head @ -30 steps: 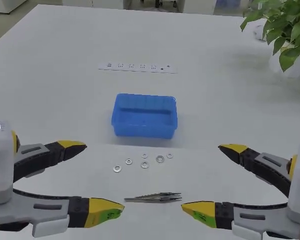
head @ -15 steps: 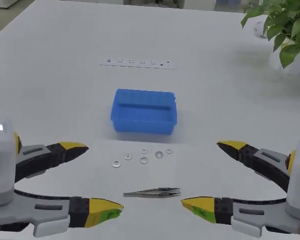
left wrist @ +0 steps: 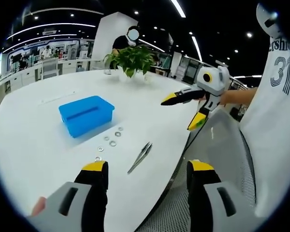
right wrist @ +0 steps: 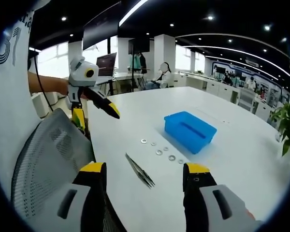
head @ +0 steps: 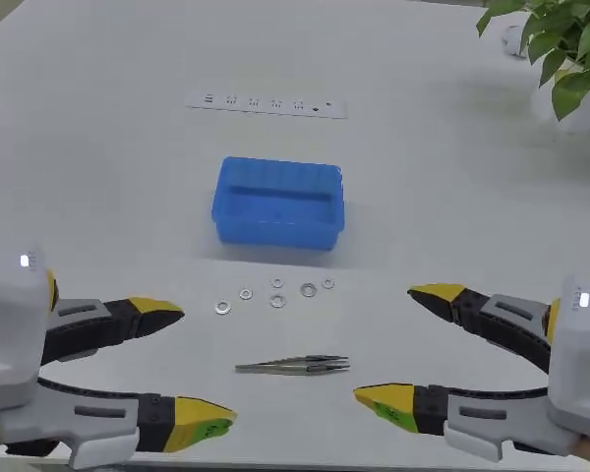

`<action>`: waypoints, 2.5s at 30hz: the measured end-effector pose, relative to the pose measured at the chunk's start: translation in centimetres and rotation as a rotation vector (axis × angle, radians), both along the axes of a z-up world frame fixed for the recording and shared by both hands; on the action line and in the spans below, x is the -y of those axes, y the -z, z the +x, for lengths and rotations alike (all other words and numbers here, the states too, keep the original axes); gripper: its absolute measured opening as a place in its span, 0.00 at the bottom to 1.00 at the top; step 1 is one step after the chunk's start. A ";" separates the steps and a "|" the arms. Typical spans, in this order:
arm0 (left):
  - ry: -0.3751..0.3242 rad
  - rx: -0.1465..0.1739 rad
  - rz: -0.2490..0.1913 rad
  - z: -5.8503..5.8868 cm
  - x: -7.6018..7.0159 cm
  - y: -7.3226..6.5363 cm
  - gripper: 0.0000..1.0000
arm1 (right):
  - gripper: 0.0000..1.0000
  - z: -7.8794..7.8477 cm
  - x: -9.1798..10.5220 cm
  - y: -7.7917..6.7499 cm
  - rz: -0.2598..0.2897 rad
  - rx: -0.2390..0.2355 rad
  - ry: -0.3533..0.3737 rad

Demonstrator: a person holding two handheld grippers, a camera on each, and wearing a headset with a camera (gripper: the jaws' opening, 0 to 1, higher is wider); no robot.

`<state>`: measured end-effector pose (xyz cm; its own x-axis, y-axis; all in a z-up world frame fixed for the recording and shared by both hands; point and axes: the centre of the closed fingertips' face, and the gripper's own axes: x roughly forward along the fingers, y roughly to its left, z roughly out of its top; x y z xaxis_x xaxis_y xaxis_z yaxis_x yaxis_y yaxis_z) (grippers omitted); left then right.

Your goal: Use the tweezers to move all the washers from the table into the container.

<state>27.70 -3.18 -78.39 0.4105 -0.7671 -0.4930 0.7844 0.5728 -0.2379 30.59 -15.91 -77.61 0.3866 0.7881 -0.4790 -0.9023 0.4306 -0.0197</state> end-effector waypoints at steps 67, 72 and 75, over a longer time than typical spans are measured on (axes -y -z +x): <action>0.455 0.064 0.387 2.7 3.8 10.2 0.05 | 0.08 0.7 -5.6 11.3 -0.481 -0.032 -0.479; 0.469 0.043 0.386 2.2 3.3 9.2 0.05 | 0.08 -0.3 -6.0 11.1 -0.460 0.013 -0.498; 0.474 0.054 0.375 1.9 3.0 7.7 0.05 | 0.08 -0.4 -6.4 10.4 -0.410 0.034 -0.467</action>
<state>29.63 -6.17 -86.14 0.0985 -0.6501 -0.7534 0.9799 0.1953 -0.0405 30.20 -9.50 -87.96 0.0659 0.6323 -0.7719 -0.9895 -0.0581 -0.1320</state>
